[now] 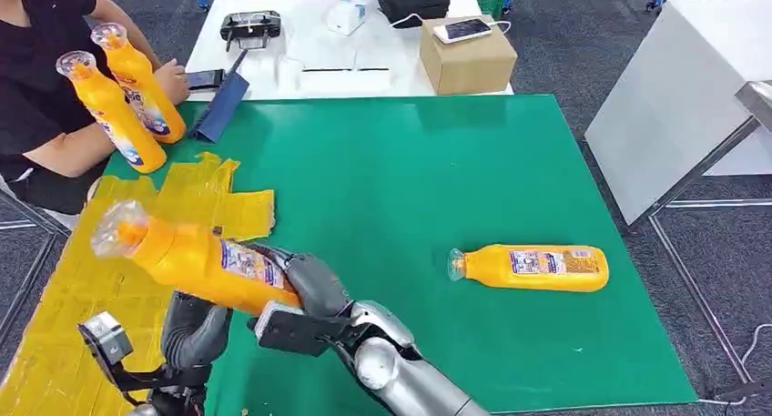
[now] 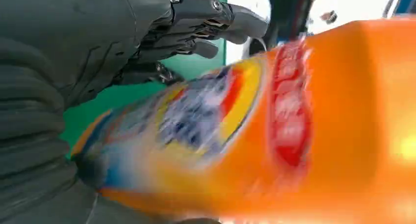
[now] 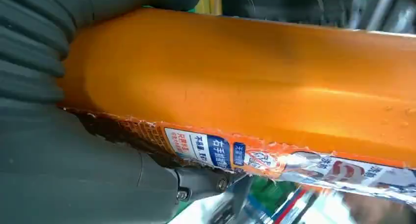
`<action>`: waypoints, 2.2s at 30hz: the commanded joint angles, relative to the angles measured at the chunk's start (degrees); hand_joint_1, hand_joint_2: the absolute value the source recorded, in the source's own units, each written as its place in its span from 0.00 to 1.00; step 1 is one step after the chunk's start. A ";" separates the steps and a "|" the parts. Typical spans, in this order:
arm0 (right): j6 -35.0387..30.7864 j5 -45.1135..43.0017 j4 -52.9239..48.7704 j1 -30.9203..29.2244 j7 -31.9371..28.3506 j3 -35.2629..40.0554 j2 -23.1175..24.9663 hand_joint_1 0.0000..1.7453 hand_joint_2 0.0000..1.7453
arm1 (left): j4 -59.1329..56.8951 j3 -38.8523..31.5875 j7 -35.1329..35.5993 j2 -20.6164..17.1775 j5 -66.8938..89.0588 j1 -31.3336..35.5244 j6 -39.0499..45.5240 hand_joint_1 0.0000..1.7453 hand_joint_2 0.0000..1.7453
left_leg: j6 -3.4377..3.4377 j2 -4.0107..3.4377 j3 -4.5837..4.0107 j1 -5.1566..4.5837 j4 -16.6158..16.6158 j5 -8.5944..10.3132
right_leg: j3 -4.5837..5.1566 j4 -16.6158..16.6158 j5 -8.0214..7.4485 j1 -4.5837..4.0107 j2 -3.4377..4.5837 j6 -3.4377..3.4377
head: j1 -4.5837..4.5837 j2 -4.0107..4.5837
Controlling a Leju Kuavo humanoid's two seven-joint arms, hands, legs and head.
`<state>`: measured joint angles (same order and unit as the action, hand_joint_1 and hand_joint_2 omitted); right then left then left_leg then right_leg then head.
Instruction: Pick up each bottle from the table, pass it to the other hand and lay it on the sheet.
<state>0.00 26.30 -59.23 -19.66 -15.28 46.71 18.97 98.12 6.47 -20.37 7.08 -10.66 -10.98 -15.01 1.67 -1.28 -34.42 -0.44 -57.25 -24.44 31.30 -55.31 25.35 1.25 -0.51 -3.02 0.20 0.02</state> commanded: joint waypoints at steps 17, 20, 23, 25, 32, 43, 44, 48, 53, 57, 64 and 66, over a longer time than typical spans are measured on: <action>2.48 1.89 8.09 0.22 -1.77 15.03 -0.55 1.00 1.00 | -1.69 -3.72 -2.90 2.88 9.38 6.27 6.51 0.00 1.00 | -0.22 0.45 0.13 0.19 -0.01 0.00 | -0.27 0.07 0.06 -0.17 -0.25 0.25 | 0.00 0.00; 2.36 1.83 8.25 -0.03 -1.84 15.08 -0.59 1.00 1.00 | -2.24 -4.43 -3.07 3.09 8.07 6.23 5.85 1.00 1.00 | -0.09 0.27 0.02 0.08 0.04 0.05 | -0.10 0.07 0.01 -0.07 -0.19 0.09 | -0.02 0.00; 2.33 1.84 8.09 -0.03 -1.84 14.89 -0.82 1.00 1.00 | -1.96 -4.46 -3.46 3.47 7.61 5.76 5.43 1.00 1.00 | -0.15 0.41 0.09 0.14 0.04 0.04 | -0.21 0.10 0.04 -0.12 -0.28 0.17 | -0.02 0.00; 2.32 1.84 8.02 0.06 -1.84 14.83 -0.93 1.00 1.00 | -1.80 -4.43 -3.61 3.57 7.49 5.63 5.34 1.00 1.00 | -0.09 0.27 0.04 0.08 0.04 0.04 | -0.10 0.08 0.01 -0.07 -0.20 0.09 | -0.02 0.00; 0.79 1.91 7.14 1.40 -1.38 12.54 -2.06 1.00 1.00 | -1.54 -4.60 -4.09 3.61 6.65 5.22 4.83 1.00 1.00 | -0.16 0.49 0.13 0.16 0.05 0.04 | -0.25 0.14 0.05 -0.14 -0.36 0.17 | -0.02 0.00; -7.59 8.79 -4.36 6.15 3.47 4.56 -8.17 0.00 1.00 | 4.02 -8.02 -8.37 3.70 16.62 2.56 10.90 1.00 1.00 | -0.10 0.37 -0.05 0.11 0.00 0.01 | 0.49 0.10 0.05 -0.10 -0.29 0.11 | 0.00 0.00; -7.59 8.79 -4.36 6.15 3.47 4.56 -8.17 0.00 1.00 | 4.02 -8.02 -8.37 3.70 16.62 2.56 10.90 1.00 1.00 | -0.13 0.44 -0.05 0.15 -0.03 -0.01 | 0.38 0.10 0.07 -0.14 -0.31 0.15 | -0.02 0.00; -9.01 8.50 -10.04 9.48 4.41 -0.27 -9.18 0.00 0.00 | 4.25 -9.26 -10.18 3.37 26.86 2.82 17.33 1.00 1.00 | -0.11 0.33 -0.11 0.08 0.00 -0.01 | 0.00 0.07 0.04 -0.08 -0.20 0.11 | -0.02 0.00; -5.49 5.50 -23.91 11.33 3.51 -11.62 -18.58 0.00 0.00 | -3.18 -13.69 -3.68 -2.06 59.98 5.60 33.62 1.00 1.00 | -0.12 0.52 -0.10 0.08 0.02 0.06 | -0.04 0.10 0.02 -0.08 -0.37 0.13 | -0.02 0.00; -2.04 1.73 -28.47 12.20 0.98 -17.56 -23.44 0.00 0.00 | -15.67 -14.28 2.55 -7.17 78.05 7.03 38.70 1.00 1.00 | -0.13 0.59 0.01 0.04 0.13 0.12 | -0.17 0.19 -0.04 -0.04 -0.38 0.15 | -0.02 0.00; 0.79 -1.95 -30.75 10.85 -0.87 -19.01 -25.80 0.00 0.00 | -37.56 -12.26 12.75 -13.15 96.95 11.30 39.92 1.00 1.00 | -0.11 0.32 0.06 -0.04 0.15 0.13 | -0.09 0.15 -0.11 0.05 -0.17 0.08 | 0.00 0.00; 0.80 -1.96 -30.85 10.68 -0.87 -18.66 -25.81 0.00 0.00 | -39.16 -11.92 13.55 -13.27 98.07 11.47 40.62 1.00 1.00 | -0.09 0.41 0.09 -0.08 0.15 0.15 | -0.13 0.13 -0.08 0.09 -0.22 0.05 | 0.00 0.00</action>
<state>-0.09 25.00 -86.10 -8.12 -15.87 30.58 -2.34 81.78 -6.60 -11.08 -1.12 79.92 -4.08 23.52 1.74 -1.08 -34.58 -0.52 -57.26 -24.31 31.39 -55.29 25.24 1.33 -0.68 -3.16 0.20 0.02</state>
